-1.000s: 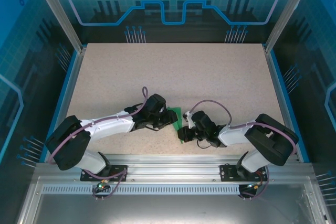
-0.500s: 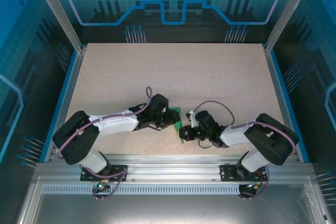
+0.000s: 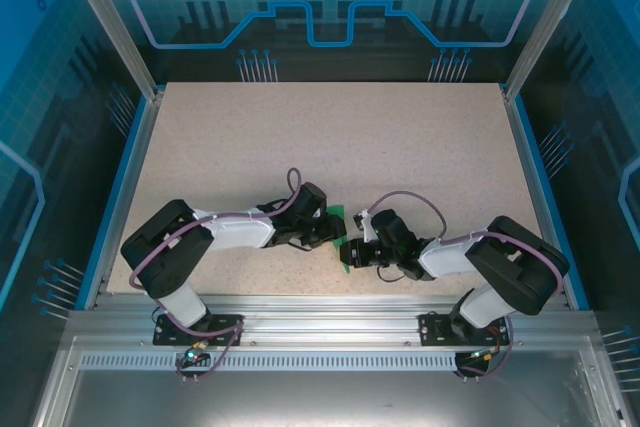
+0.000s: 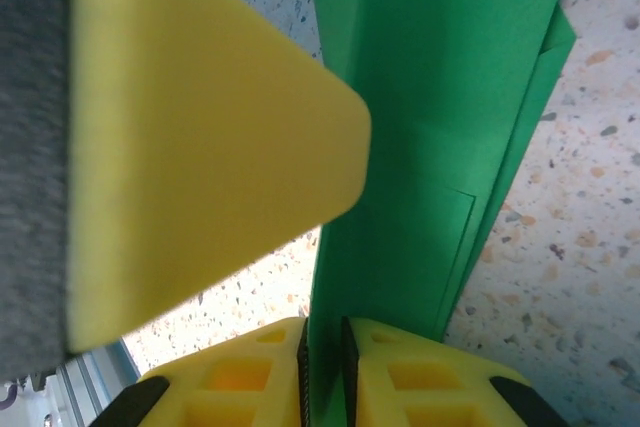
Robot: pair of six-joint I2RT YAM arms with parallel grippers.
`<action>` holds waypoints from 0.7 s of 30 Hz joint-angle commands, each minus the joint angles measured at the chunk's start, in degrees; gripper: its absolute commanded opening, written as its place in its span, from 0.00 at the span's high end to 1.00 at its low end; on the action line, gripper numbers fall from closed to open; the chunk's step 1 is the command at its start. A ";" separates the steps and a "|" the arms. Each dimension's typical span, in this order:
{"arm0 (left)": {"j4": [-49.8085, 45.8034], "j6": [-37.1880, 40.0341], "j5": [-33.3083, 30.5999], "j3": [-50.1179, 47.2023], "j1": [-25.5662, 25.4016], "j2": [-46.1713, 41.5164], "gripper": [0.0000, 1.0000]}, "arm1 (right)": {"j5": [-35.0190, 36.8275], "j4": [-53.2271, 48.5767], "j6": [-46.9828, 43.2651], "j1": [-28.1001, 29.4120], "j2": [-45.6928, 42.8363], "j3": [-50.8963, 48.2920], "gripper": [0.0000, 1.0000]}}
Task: Fold a paper plane with a square sheet of paper (pick it up from the middle)
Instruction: Fold the wing for the fifth time at the center of the table.
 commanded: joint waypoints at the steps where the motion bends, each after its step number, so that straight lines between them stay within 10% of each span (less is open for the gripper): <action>1: 0.28 1.34 1.26 1.83 0.33 1.35 0.59 | -0.73 -4.23 0.14 -0.87 -0.74 0.96 0.81; 9: -0.52 1.86 1.57 2.58 0.33 1.90 0.59 | 2.04 -9.22 -0.14 -0.92 -5.16 1.32 0.77; 21: -1.08 2.91 1.61 1.99 0.45 -2.09 0.56 | -1.89 -6.14 1.75 -4.33 -4.98 -0.08 0.95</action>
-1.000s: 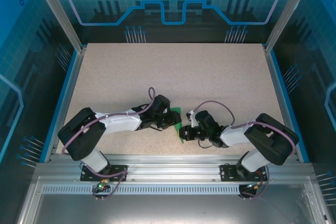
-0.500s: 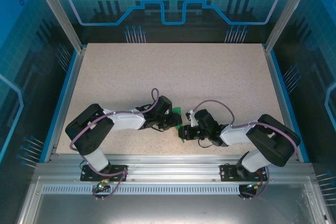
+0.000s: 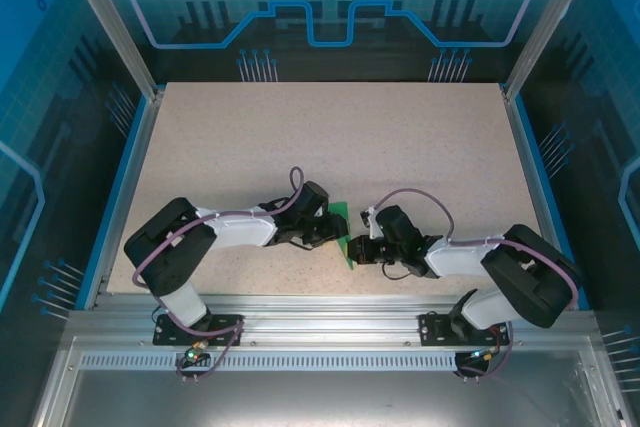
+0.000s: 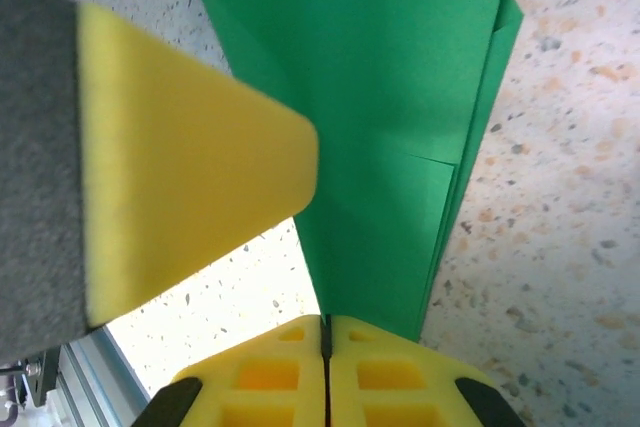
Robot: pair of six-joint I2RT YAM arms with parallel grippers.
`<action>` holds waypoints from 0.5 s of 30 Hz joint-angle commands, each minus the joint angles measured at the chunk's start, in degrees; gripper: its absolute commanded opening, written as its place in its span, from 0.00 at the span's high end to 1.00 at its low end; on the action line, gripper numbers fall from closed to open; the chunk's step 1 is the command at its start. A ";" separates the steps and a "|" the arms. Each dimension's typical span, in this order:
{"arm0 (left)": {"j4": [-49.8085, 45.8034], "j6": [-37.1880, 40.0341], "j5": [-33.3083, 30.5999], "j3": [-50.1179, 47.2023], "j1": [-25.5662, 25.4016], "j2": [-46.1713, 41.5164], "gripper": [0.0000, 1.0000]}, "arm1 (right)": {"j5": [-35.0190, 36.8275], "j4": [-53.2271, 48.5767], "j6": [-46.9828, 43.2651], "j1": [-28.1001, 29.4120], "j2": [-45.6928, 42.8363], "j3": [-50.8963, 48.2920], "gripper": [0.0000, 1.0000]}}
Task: Fold a paper plane with a square sheet of paper (pick it up from the middle)
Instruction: Fold the wing for the fifth time at the center of the table.
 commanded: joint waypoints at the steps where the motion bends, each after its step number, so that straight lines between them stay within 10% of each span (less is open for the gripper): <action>1: -0.61 1.63 0.72 0.68 0.41 -3.19 0.55 | -3.14 2.40 1.32 -2.05 0.24 -0.80 0.96; 15: 6.30 2.25 2.42 0.10 0.73 -3.20 0.49 | -7.81 5.55 4.57 -6.76 4.12 -2.07 0.95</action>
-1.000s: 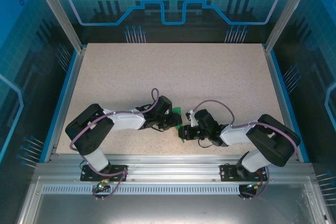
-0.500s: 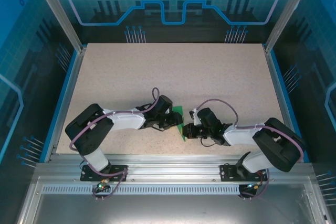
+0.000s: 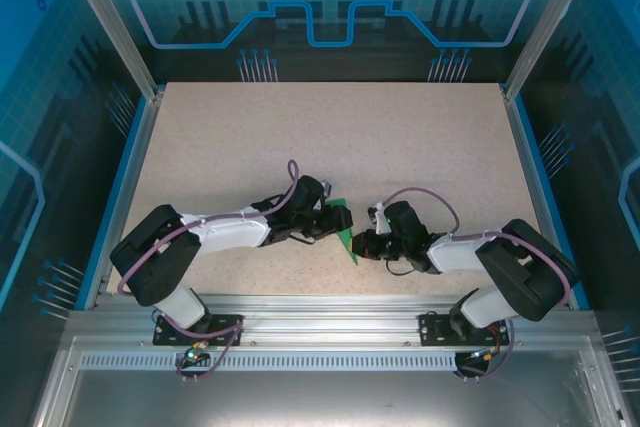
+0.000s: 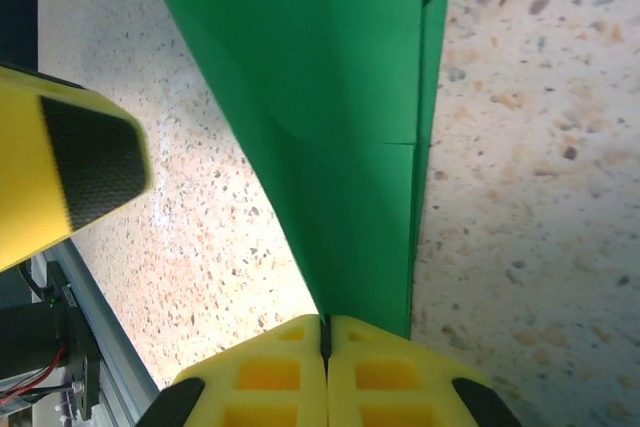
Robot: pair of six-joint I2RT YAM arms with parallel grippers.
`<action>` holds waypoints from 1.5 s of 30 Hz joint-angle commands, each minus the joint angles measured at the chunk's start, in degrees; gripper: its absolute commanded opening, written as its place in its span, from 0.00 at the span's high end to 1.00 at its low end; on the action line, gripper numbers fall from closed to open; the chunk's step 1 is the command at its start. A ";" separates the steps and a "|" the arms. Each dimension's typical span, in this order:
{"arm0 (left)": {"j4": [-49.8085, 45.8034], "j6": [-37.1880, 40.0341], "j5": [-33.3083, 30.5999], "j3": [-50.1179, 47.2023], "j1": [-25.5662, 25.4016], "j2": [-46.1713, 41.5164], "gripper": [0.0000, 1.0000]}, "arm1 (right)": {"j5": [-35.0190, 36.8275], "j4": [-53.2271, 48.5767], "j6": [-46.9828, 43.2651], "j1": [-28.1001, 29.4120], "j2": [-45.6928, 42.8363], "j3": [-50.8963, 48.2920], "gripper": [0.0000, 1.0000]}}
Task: Fold a paper plane with a square sheet of paper (pick it up from the middle)
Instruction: Fold the wing for the fifth time at the center of the table.
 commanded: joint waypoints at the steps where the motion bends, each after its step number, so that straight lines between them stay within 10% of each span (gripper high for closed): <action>1: 3.70 1.43 2.01 0.29 0.71 1.67 0.49 | -2.59 3.21 1.93 -1.57 1.79 -1.51 0.95; 12: 5.67 2.92 3.44 3.17 1.08 6.32 0.49 | -4.65 5.34 3.06 -3.29 2.75 -2.09 0.94; 29: 4.94 2.13 3.61 4.78 1.89 7.78 0.49 | 3.83 -19.86 -12.16 -1.88 -4.35 6.80 0.63; 45: 3.98 2.09 3.88 5.57 2.00 8.17 0.49 | 1.40 -18.31 -13.90 -1.97 3.37 11.43 0.73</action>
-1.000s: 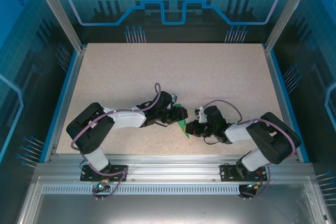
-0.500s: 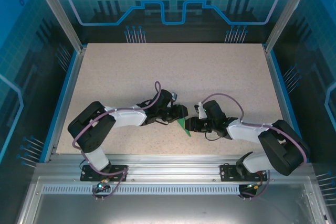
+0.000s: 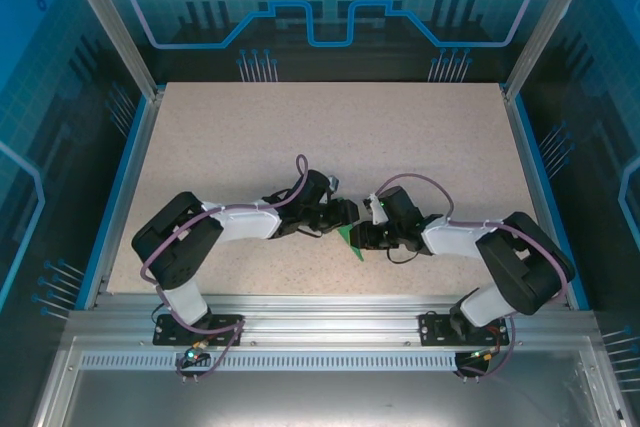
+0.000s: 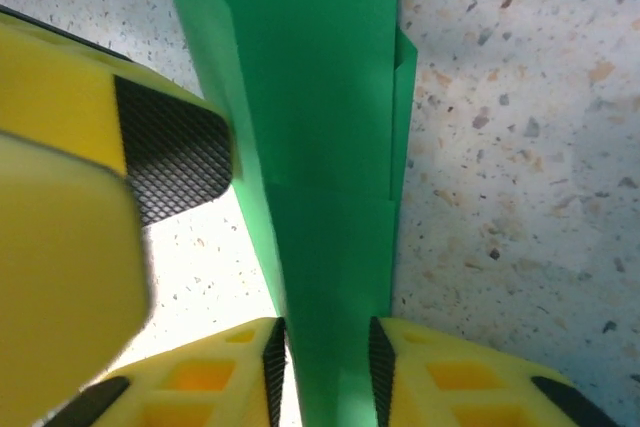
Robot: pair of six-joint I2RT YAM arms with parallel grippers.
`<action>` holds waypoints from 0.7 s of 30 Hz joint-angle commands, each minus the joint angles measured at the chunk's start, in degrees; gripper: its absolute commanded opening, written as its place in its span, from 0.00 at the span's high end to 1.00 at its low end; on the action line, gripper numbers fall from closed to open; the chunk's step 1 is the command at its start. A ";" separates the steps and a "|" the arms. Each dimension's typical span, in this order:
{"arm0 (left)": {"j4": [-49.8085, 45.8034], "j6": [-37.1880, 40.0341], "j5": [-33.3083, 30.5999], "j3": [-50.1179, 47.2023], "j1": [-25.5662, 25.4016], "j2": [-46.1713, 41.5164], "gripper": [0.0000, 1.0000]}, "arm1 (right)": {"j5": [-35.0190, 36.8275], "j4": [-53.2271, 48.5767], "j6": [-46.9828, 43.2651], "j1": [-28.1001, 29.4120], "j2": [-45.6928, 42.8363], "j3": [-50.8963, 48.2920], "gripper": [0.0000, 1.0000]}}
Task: Fold a paper plane with a square sheet of paper (pick it up from the middle)
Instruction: Fold the wing for the fifth time at the center of the table.
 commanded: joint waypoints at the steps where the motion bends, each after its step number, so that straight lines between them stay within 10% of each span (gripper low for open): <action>1: -0.71 1.04 1.26 1.70 0.62 0.45 0.49 | -1.13 0.36 -0.42 0.09 1.43 0.88 0.74; 21: -2.02 1.21 0.82 0.82 1.87 -0.71 0.49 | -7.21 10.68 8.37 -0.25 4.16 -1.02 0.89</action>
